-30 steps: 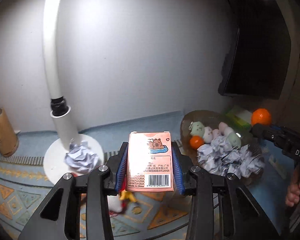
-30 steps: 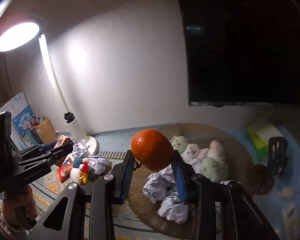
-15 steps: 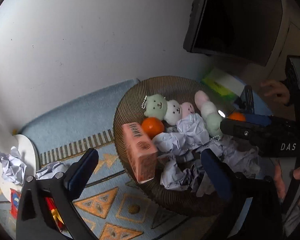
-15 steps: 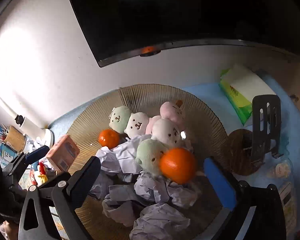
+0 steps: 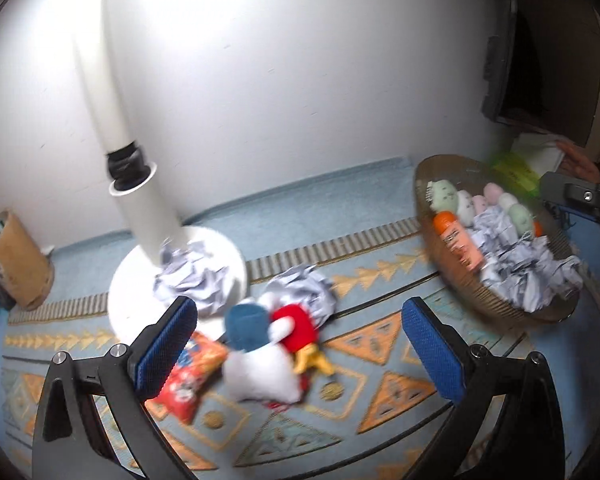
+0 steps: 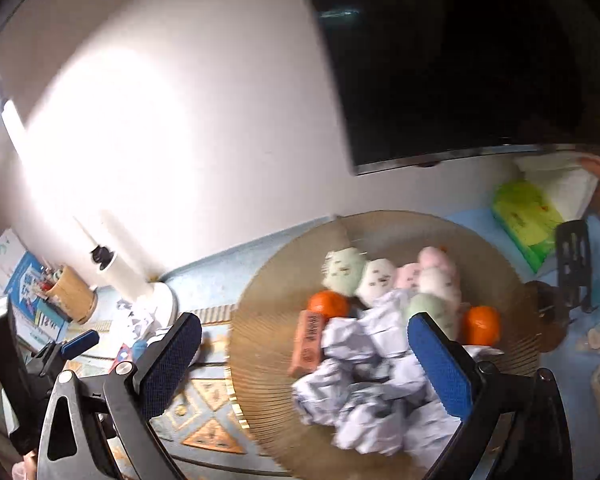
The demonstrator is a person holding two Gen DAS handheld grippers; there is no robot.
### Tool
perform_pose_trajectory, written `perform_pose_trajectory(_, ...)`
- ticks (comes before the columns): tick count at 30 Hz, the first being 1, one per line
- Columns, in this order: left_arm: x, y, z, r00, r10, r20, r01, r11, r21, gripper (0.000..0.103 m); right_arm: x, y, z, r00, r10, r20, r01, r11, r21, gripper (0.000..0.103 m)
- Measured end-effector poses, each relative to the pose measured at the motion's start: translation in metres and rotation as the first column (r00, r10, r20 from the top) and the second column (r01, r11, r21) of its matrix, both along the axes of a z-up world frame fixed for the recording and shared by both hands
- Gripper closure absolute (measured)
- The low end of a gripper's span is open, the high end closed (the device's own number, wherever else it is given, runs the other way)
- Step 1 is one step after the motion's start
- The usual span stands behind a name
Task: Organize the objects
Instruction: 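Grasp the red snack bag with the left tool while the right tool grasps the plush duck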
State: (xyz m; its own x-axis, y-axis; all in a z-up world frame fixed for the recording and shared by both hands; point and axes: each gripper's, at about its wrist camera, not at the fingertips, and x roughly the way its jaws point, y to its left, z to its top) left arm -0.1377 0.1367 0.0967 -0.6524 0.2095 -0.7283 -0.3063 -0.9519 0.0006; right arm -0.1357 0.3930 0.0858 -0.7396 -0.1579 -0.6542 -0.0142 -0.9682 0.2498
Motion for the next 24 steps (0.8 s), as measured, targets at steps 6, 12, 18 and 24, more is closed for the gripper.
perform_pose_trajectory(6,0.003,-0.07,-0.047,0.994,0.092,0.055,-0.086,0.991,-0.101,0.0,-0.004,-0.113,-0.041,0.976,0.21,0.052,-0.213,0.974,0.071,0.0)
perform_pose_trajectory(12,-0.001,-0.086,-0.073,0.994,0.088,0.066,-0.081,0.991,-0.111,0.0,-0.015,-0.165,-0.082,0.965,0.237,0.111,-0.241,0.97,0.016,0.0)
perform_pose_trajectory(18,-0.017,-0.094,-0.083,0.988,0.097,0.123,-0.096,0.995,-0.02,0.0,-0.039,-0.178,-0.118,0.964,0.208,0.167,-0.194,0.977,-0.093,0.0)
perform_pose_trajectory(24,-0.023,-0.087,-0.085,0.984,0.127,0.122,-0.124,0.992,-0.03,0.0,-0.036,-0.196,-0.122,0.979,0.163,0.126,-0.167,0.986,0.027,0.0)
